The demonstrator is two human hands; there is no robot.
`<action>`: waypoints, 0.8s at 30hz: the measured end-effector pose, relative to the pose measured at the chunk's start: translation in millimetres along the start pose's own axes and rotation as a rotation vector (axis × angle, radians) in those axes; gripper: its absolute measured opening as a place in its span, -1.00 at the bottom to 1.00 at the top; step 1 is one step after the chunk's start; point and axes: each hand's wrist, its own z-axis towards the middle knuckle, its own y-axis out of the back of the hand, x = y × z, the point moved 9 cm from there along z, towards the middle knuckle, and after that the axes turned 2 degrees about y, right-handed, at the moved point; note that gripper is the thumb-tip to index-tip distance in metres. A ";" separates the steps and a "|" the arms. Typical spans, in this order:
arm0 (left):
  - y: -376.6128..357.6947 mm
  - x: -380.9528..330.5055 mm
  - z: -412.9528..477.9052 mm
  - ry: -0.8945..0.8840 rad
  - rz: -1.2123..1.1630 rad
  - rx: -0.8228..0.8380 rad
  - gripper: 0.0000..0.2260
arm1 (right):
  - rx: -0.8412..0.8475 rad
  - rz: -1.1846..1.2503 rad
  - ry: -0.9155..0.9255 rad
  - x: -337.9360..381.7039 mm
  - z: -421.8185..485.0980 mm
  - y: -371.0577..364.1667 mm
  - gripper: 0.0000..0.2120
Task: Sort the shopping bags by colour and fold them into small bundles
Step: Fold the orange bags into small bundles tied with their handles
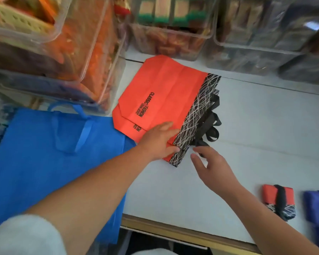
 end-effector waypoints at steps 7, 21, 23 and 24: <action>0.0 10.6 23.3 -0.135 0.039 -0.152 -0.68 | -0.107 -0.123 0.099 -4.9 46.0 -3.2 -0.70; 103.0 -118.8 -38.4 -0.127 0.275 -0.469 -0.70 | -0.260 0.389 -0.004 27.5 0.7 80.2 -0.87; 102.3 -154.4 -53.8 -0.095 0.206 -0.467 -0.72 | -0.040 0.705 -0.081 35.3 -19.1 71.1 -0.73; 98.8 -167.9 -58.8 -0.067 0.091 -0.454 -0.71 | 0.035 0.820 -0.105 33.9 -28.4 68.6 -0.69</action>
